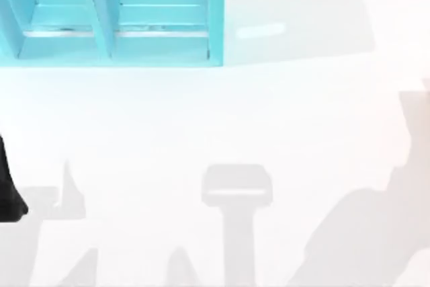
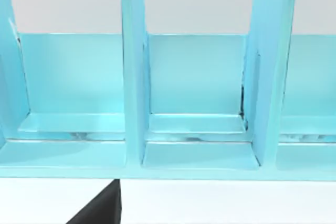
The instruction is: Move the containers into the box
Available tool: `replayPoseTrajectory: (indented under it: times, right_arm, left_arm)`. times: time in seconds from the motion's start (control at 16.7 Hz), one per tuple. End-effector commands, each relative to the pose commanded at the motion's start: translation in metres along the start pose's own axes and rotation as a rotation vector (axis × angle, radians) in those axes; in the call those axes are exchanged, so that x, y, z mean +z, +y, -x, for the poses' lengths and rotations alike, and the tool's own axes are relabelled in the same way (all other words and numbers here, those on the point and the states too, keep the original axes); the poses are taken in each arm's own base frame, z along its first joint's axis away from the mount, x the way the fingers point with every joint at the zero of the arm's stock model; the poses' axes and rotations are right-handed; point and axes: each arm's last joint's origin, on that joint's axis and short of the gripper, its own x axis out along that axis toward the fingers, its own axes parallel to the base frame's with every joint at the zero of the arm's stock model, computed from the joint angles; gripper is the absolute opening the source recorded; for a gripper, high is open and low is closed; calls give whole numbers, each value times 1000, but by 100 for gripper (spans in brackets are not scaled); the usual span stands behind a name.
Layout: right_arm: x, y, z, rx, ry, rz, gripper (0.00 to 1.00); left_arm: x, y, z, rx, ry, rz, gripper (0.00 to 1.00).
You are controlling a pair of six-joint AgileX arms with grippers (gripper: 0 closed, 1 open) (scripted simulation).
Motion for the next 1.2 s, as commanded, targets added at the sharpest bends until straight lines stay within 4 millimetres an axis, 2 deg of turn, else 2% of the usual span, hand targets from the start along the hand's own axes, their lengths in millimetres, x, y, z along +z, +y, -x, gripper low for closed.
replayPoseTrajectory:
  times: [0.66,0.78,1.08,1.2]
  right_arm:
    - [0,-1,4,0,0,-2,100]
    - [3,-3,17,-1,-7,0,100]
    - [6,-6,74,-2,-30,2,100]
    - [4,-6,90,1,-13,1,100]
  left_arm:
    - [0,0,0,0,0,0,100]
    - [0,0,0,0,0,0,100]
    - [0,0,0,0,0,0,100]
    - [0,0,0,0,0,0,100]
